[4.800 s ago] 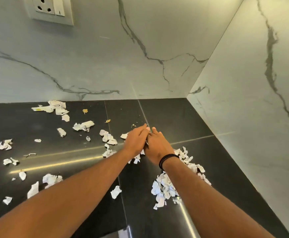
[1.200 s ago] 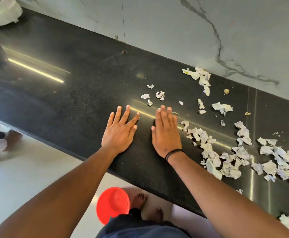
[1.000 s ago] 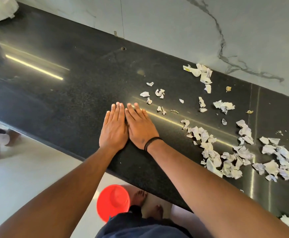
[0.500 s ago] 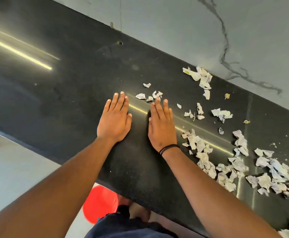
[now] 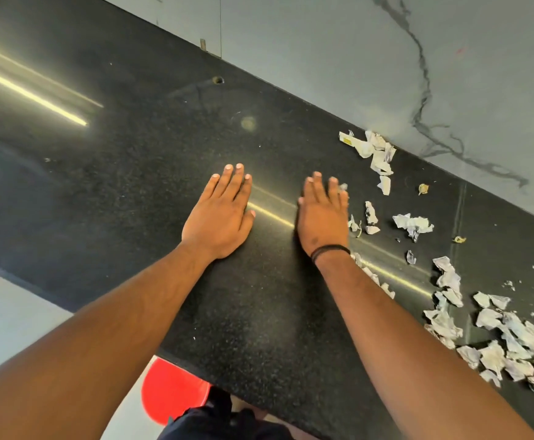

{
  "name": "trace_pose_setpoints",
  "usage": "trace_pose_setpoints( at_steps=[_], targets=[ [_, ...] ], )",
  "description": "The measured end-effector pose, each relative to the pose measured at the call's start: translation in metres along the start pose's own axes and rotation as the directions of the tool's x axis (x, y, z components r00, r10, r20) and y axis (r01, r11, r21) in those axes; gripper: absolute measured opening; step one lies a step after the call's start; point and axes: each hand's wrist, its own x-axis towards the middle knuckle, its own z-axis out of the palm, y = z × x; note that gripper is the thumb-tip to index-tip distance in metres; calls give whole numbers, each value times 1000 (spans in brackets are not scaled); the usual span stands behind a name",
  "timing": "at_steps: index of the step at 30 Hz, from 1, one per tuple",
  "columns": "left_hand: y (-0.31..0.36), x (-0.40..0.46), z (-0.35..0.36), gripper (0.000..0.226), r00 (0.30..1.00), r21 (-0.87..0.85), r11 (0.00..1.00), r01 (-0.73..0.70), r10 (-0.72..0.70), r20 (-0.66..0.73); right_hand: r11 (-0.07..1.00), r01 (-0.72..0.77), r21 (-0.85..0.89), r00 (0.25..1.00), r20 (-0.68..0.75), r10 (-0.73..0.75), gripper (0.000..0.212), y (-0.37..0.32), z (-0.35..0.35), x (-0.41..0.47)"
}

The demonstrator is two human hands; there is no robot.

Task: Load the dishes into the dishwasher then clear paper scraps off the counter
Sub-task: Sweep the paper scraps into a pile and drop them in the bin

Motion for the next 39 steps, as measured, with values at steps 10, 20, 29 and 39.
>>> trace_pose_setpoints(
  at_steps=[10,20,29,39],
  targets=[
    [29,51,0,62,996,6,996,-89,89,27,984,119,135,992,-63,-111,53,-31,-1,6],
    [63,119,7,67,984,-18,985,-172,173,51,966,-205,159,975,-57,216,59,93,1,4],
    [64,136,8,68,977,-14,978,-206,206,47,999,13,41,991,-132,-7,53,61,-21,79],
    [63,138,9,69,977,17,977,-211,210,43,999,-35,0,992,-117,35,45,96,-13,129]
  ],
)
